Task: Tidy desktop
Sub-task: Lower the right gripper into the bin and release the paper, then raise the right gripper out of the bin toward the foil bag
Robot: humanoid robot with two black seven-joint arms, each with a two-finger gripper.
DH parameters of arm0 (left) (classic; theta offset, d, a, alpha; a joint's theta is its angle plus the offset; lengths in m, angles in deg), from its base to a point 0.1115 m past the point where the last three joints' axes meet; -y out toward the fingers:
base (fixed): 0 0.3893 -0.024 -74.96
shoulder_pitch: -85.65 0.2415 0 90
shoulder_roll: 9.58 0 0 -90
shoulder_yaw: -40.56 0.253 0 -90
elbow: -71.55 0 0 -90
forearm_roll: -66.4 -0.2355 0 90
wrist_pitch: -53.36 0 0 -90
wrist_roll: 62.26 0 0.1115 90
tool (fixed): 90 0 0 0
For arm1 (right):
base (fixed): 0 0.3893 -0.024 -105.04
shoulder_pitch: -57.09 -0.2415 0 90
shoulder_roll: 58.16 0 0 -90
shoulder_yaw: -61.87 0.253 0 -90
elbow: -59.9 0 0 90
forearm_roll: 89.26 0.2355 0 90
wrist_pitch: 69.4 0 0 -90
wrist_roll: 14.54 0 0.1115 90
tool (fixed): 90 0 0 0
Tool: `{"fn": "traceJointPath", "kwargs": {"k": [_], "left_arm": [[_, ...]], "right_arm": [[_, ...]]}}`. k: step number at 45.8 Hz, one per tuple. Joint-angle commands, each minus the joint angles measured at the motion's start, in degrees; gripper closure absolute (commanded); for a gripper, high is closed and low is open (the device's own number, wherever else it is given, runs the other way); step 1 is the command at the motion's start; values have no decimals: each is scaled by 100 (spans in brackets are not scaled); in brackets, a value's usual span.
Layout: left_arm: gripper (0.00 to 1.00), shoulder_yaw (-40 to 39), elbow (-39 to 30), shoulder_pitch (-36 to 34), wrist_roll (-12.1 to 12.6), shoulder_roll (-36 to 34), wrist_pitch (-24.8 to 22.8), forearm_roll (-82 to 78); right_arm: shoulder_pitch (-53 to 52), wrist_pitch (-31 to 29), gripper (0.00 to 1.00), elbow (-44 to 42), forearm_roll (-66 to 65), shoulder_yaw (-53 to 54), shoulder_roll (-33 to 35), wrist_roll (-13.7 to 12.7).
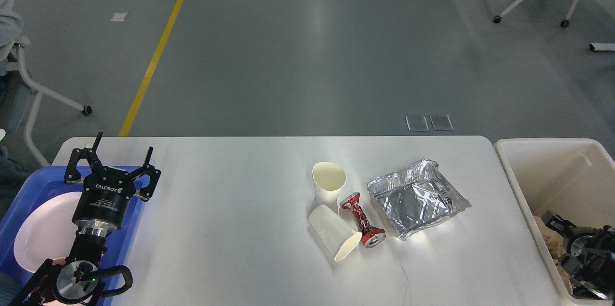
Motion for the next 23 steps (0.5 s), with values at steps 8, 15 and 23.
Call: {"fn": "traceJointPath", "kwargs": {"k": [8, 15, 23], "left_arm": [[4, 0, 0, 0, 0, 0, 0, 0], [4, 0, 0, 0, 0, 0, 0, 0], [4, 0, 0, 0, 9, 0, 8, 0]], "right_arm": [[-296, -78, 0, 133, -47, -44, 126, 15], [-1112, -684, 0, 861, -433, -106, 671, 15], [-2527, -1535, 0, 2030, -2006, -141, 1269, -29]]}}
